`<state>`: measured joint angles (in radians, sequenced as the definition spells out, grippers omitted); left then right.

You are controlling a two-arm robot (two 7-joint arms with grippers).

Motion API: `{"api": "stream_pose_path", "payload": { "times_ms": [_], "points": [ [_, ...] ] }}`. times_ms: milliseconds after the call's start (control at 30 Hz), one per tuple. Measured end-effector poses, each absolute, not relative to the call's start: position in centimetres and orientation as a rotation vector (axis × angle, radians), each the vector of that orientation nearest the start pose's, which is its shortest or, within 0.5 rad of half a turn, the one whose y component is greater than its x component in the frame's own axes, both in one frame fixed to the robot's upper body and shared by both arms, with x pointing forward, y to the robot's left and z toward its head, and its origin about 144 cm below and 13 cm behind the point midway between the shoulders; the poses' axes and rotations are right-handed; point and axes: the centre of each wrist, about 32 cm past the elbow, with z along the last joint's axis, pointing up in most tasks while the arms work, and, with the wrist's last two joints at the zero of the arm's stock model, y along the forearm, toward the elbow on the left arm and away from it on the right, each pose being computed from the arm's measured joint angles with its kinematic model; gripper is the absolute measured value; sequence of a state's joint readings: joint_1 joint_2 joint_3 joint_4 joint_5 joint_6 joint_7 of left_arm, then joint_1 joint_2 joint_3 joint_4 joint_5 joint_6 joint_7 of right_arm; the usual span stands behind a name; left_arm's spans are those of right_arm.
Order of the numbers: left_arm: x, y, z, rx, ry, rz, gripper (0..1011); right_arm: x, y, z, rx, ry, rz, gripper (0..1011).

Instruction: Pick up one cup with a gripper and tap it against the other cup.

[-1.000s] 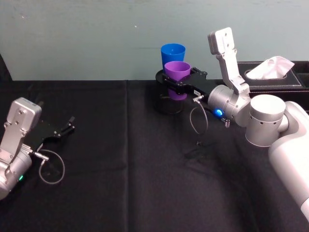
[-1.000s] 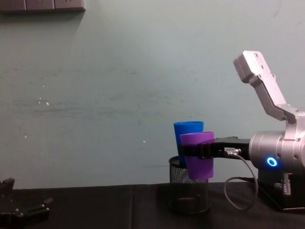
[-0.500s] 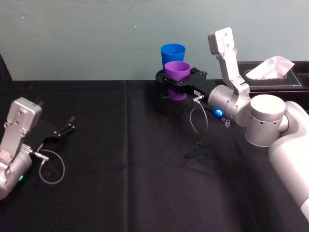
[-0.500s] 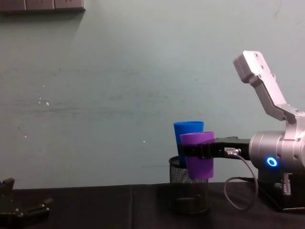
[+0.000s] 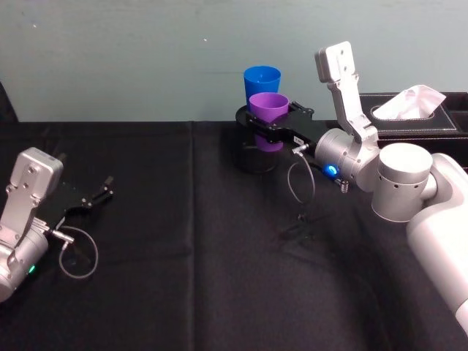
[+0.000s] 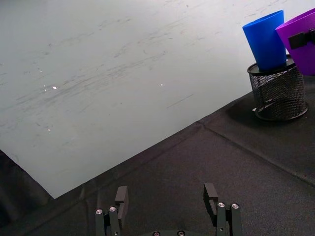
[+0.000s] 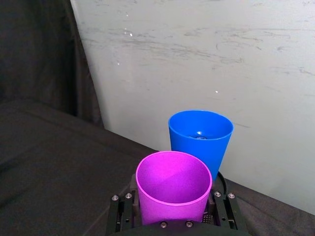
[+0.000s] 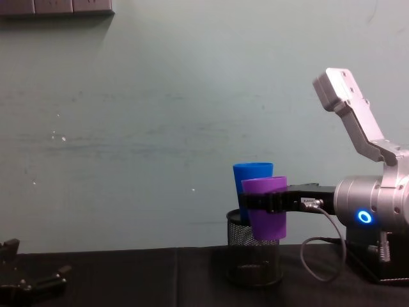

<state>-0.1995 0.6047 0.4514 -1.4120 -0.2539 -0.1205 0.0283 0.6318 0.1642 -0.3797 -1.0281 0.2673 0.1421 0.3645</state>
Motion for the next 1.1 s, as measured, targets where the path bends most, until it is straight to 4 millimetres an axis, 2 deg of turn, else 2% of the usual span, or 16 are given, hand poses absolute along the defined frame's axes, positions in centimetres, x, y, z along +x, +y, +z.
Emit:
{"api": "stream_pose_path", "payload": {
  "times_ms": [1100],
  "points": [
    [48.86, 30.97, 113.98, 0.305, -0.285, 1.248, 1000, 61.86, -20.12, 121.07, -0.149, 0.043, -0.98, 734]
  ]
}}
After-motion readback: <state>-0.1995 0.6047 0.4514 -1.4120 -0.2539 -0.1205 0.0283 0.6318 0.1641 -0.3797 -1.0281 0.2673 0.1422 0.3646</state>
